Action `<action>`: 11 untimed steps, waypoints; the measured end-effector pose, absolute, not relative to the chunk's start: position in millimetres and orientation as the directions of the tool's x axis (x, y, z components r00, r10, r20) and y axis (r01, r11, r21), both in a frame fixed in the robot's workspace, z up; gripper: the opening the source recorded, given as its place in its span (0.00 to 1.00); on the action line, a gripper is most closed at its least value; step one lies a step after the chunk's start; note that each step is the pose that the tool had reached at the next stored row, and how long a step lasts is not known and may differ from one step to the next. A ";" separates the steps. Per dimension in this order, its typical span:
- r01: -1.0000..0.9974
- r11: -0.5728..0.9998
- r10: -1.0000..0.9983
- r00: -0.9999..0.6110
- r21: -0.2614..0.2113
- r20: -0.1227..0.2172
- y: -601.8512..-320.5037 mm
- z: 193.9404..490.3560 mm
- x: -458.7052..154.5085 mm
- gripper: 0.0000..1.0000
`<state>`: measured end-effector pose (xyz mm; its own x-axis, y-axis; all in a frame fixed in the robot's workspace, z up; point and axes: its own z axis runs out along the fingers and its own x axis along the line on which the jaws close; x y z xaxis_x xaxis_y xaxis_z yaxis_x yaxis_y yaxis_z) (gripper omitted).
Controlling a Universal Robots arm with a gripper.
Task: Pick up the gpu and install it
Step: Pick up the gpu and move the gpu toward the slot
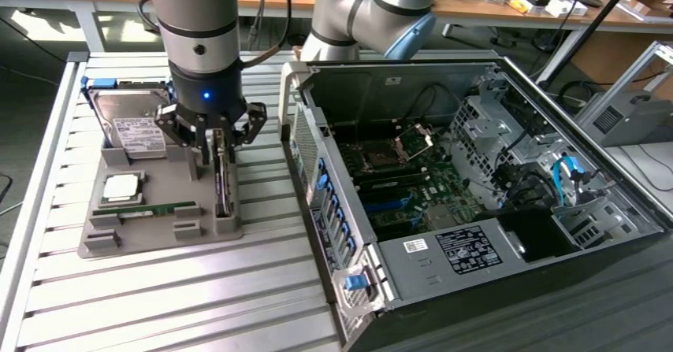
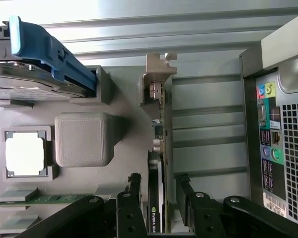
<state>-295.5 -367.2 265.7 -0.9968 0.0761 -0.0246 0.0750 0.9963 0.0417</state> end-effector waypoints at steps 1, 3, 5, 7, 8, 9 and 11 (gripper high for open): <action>0.075 0.996 0.076 -0.997 0.042 -0.025 -367.2 265.3 -295.5 0.42; 0.075 0.996 0.076 -0.997 0.042 -0.025 -367.2 264.5 -295.5 0.42; 0.075 0.996 0.076 -0.997 0.042 -0.025 -367.2 263.7 -295.5 0.42; 0.075 0.996 0.076 -0.997 0.042 -0.025 -367.2 262.9 -295.5 0.42; 0.075 0.996 0.076 -0.997 0.042 -0.025 -367.2 262.4 -295.5 0.42; 0.075 0.996 0.076 -0.997 0.042 -0.025 -367.2 262.0 -295.5 0.42; 0.075 0.996 0.076 -0.997 0.042 -0.025 -367.2 261.2 -295.5 0.42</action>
